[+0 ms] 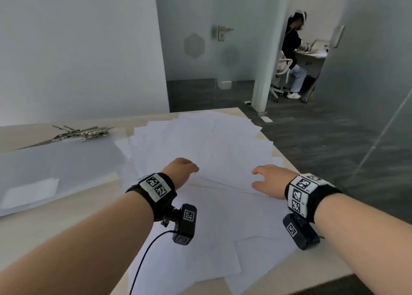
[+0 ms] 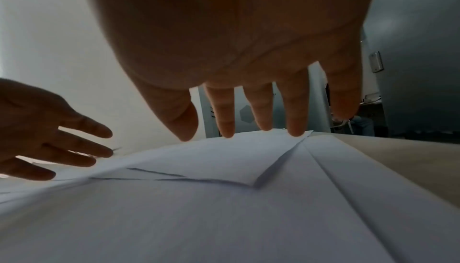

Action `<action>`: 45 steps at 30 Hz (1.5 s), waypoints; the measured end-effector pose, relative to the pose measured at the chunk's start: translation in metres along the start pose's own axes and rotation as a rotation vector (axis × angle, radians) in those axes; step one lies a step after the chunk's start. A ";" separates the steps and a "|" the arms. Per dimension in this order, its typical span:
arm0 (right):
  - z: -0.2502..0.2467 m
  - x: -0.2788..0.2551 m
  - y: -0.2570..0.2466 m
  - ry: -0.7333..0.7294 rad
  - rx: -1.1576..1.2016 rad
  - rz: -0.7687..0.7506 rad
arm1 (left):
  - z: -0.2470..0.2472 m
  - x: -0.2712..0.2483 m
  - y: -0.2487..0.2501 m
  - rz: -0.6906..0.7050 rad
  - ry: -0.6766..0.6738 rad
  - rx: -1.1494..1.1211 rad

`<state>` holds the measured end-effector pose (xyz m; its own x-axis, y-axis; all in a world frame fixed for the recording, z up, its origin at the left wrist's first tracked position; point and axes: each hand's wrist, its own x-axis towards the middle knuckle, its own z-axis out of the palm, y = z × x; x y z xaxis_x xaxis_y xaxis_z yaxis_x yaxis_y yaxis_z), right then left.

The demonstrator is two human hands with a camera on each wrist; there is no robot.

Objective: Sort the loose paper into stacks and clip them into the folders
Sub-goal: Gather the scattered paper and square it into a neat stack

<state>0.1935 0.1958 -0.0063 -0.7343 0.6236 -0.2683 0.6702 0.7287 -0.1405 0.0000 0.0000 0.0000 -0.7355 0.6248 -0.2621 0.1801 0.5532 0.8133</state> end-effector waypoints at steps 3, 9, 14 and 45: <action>-0.003 0.026 -0.008 -0.086 -0.080 0.044 | 0.007 0.030 0.009 -0.029 -0.023 0.025; -0.001 0.035 -0.018 -0.140 -0.060 -0.021 | 0.018 0.048 0.017 -0.047 -0.072 -0.016; 0.002 0.027 -0.023 -0.131 0.031 -0.109 | 0.020 0.048 0.010 -0.065 0.065 -0.281; -0.003 0.085 -0.053 0.233 0.898 0.114 | -0.062 0.061 -0.043 -0.192 0.197 -0.053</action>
<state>0.0947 0.2113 -0.0184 -0.5969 0.7897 -0.1420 0.5009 0.2286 -0.8348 -0.0935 -0.0199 -0.0188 -0.8664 0.3896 -0.3124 -0.0055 0.6181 0.7861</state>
